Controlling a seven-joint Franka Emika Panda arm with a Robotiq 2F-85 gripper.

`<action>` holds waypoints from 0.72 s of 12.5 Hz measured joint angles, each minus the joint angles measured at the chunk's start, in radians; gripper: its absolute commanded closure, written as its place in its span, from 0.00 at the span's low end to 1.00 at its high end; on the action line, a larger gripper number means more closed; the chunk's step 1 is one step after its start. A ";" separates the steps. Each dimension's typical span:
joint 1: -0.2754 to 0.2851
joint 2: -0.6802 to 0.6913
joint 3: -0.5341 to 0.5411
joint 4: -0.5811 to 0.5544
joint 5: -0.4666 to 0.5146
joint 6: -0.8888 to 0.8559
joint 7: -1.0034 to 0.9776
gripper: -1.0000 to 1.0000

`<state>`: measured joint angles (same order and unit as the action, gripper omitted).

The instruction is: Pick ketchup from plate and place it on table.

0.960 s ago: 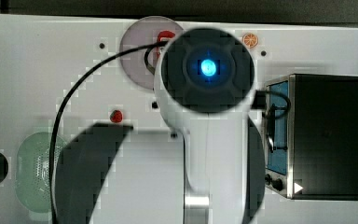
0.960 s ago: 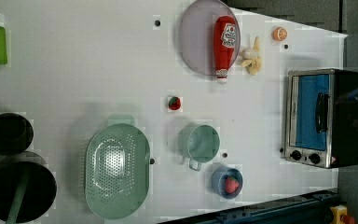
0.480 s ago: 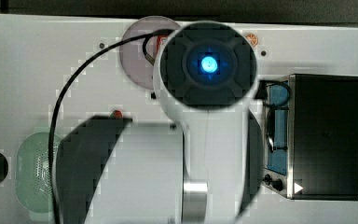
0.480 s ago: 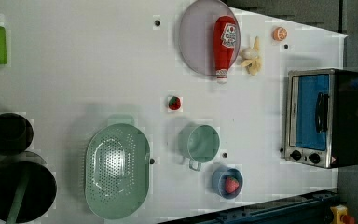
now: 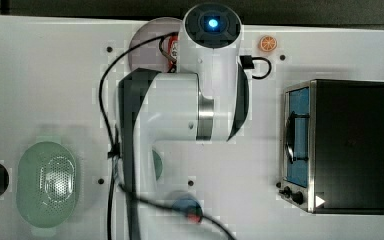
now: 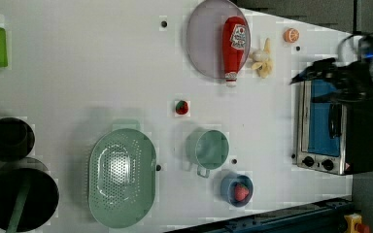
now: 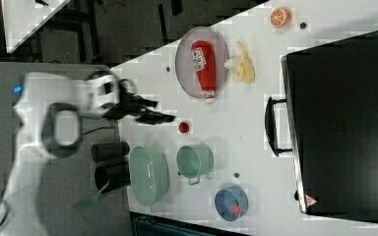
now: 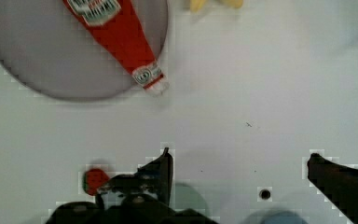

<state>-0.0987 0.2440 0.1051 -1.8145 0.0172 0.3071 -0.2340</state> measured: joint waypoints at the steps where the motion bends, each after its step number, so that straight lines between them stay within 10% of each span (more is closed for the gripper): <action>1: -0.001 0.044 0.003 -0.006 0.002 0.027 -0.053 0.00; 9: 0.024 0.216 0.018 0.001 -0.007 0.267 -0.292 0.00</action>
<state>-0.0745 0.4604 0.1228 -1.8135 0.0099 0.5742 -0.5264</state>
